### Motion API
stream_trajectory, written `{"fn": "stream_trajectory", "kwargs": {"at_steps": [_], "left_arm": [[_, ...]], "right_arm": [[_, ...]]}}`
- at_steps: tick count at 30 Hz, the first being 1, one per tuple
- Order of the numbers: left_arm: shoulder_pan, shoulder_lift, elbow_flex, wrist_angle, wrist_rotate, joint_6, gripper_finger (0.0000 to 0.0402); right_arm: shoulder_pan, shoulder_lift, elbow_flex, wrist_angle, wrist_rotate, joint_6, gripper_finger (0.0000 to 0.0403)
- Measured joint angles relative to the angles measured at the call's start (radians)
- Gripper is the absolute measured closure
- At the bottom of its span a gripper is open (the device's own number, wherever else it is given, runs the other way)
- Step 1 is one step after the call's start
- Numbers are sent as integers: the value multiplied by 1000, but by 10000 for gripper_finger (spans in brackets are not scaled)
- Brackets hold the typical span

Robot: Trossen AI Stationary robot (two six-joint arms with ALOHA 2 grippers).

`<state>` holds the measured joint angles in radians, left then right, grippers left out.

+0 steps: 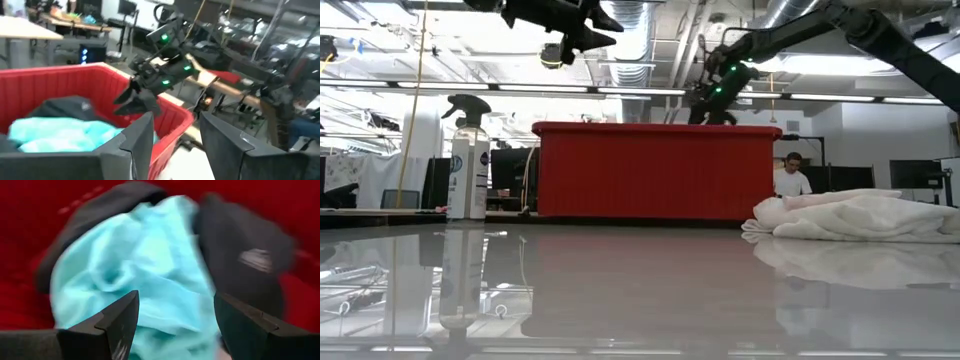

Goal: Fold Laundry from Bin
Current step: Fold the light blue shorts

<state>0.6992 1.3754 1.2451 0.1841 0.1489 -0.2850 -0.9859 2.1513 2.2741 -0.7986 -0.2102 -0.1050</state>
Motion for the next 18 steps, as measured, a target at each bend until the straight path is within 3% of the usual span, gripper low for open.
{"fn": "stream_trajectory", "kwargs": {"at_steps": [14, 18], "left_arm": [[-13, 0, -4, -91, -23, -67, 251], [-12, 0, -4, -92, -32, -67, 251]], "right_arm": [[32, 153, -2, -33, -28, 41, 122], [36, 181, -3, -59, 23, 52, 155]]}}
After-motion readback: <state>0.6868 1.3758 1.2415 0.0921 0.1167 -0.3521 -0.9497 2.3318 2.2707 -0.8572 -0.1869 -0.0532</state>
